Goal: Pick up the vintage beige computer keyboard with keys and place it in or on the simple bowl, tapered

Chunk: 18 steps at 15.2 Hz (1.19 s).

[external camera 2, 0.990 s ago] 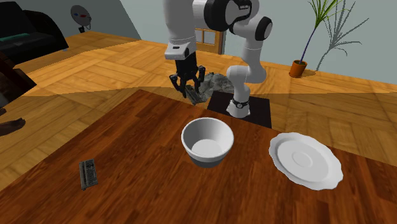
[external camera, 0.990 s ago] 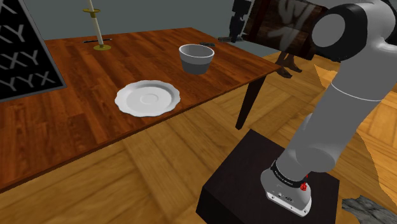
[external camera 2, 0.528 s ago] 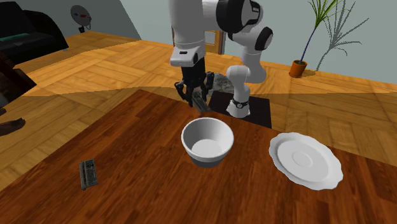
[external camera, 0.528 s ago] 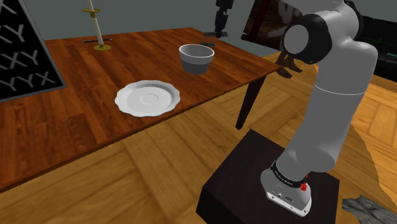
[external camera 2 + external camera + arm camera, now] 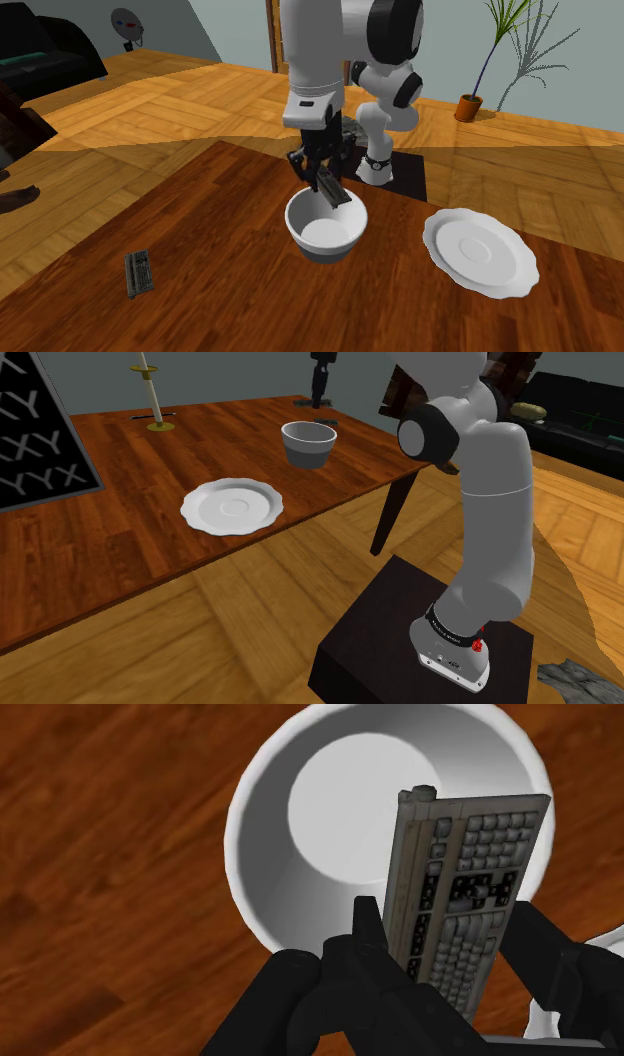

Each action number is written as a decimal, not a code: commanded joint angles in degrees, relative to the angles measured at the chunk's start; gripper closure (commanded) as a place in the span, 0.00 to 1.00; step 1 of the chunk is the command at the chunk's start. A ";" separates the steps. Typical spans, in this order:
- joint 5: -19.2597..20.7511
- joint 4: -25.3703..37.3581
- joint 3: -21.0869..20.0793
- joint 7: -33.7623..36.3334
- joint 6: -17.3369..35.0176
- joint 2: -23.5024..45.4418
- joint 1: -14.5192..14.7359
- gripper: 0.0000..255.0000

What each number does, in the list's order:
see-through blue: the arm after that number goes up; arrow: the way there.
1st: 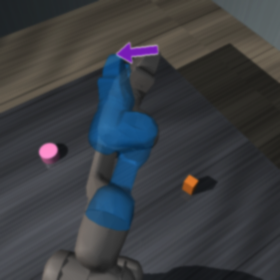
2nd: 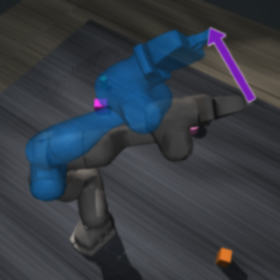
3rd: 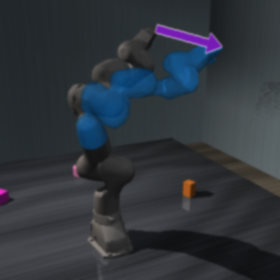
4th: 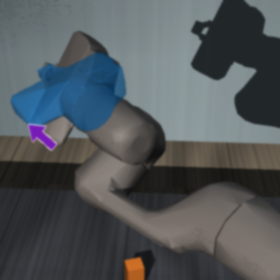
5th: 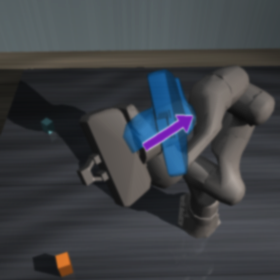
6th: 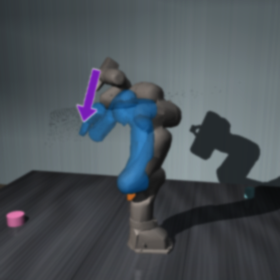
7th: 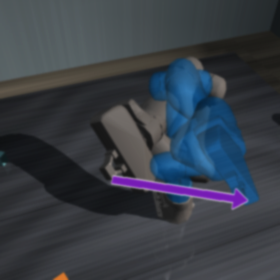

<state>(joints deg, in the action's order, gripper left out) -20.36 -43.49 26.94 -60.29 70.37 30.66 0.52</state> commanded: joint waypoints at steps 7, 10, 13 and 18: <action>3.04 -16.81 0.92 -1.06 10.61 -6.08 5.12 1.00; 3.72 -21.37 1.02 -1.33 13.78 -7.49 6.21 1.00; 4.29 -25.91 1.07 -1.61 17.14 -8.69 7.18 1.00; 4.29 -25.91 1.06 -1.61 17.14 -8.69 7.18 1.00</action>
<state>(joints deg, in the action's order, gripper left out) -16.06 -69.41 28.00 -61.88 87.50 21.94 7.71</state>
